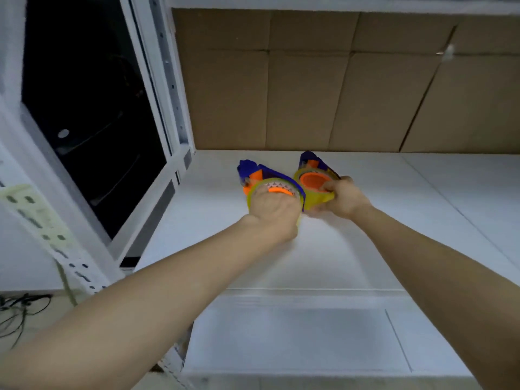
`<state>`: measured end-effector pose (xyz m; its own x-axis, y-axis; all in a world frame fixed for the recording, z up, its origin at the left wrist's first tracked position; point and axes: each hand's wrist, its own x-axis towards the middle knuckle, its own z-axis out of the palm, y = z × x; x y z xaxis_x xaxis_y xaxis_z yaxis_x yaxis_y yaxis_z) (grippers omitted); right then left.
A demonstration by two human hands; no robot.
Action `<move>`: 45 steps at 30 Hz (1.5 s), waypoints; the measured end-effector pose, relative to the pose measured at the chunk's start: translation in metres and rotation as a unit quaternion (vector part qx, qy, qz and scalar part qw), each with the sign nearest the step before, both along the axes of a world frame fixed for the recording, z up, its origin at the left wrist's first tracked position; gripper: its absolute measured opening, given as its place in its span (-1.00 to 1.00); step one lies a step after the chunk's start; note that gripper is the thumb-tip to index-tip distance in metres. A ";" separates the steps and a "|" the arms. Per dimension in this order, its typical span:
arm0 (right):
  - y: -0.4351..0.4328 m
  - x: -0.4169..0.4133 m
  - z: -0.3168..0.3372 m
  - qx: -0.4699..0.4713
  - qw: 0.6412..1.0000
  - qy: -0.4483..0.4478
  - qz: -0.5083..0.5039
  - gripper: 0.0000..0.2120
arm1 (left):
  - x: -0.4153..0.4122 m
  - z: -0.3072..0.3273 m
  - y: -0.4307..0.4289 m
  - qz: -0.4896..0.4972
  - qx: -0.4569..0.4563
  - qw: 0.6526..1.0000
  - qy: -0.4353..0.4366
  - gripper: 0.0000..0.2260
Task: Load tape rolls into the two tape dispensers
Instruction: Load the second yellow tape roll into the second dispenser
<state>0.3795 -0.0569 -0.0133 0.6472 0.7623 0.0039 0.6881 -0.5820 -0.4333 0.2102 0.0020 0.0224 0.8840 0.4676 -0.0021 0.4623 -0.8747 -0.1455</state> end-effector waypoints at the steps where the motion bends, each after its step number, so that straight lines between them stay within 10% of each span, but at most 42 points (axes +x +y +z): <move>1: -0.020 0.012 0.002 0.007 1.000 0.000 -0.011 -0.44 | 0.011 0.003 -0.012 -0.008 0.008 1.000 0.005 -0.58; 27: -0.536 0.278 0.004 0.008 0.949 0.003 -0.314 -0.43 | 0.404 0.000 -0.370 -0.210 0.032 0.977 0.013 -0.54; 45: -0.641 0.506 0.004 -0.103 0.983 -0.008 -0.151 -0.45 | 0.650 0.013 -0.508 -0.085 -0.056 0.994 0.040 -0.66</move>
